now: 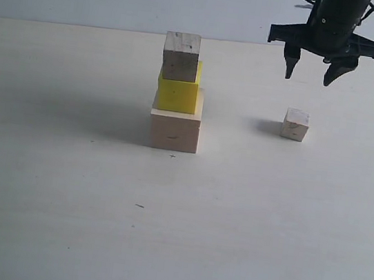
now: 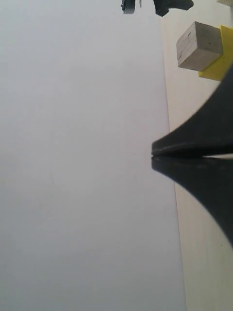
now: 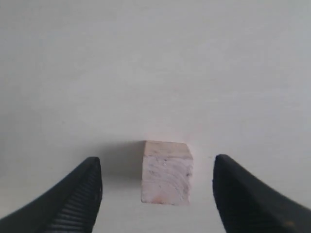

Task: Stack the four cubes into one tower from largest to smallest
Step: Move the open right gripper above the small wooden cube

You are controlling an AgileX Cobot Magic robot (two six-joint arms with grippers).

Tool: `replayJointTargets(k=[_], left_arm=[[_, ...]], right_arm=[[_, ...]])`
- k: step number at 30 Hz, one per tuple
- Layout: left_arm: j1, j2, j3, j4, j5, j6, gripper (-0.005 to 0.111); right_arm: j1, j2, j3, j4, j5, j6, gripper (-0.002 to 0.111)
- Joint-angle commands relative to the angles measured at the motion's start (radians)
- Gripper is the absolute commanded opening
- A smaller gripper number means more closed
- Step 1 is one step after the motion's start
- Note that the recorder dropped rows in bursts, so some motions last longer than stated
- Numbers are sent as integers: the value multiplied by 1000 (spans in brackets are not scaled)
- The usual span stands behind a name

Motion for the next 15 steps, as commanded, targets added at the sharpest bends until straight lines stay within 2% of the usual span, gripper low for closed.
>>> replayJointTargets(k=[1,7,15], left_arm=[[-5,-1,3,-6,19,-6,0],[-5,-1,1,-6,35,-6,0],[-5,-1,1,-6,35,-4,0]], right_arm=[[-36,26,-59,83,22,-19,63],[-36,45,-47,68,22,-15,63],[-34,45,62,-4,22,-12,63]])
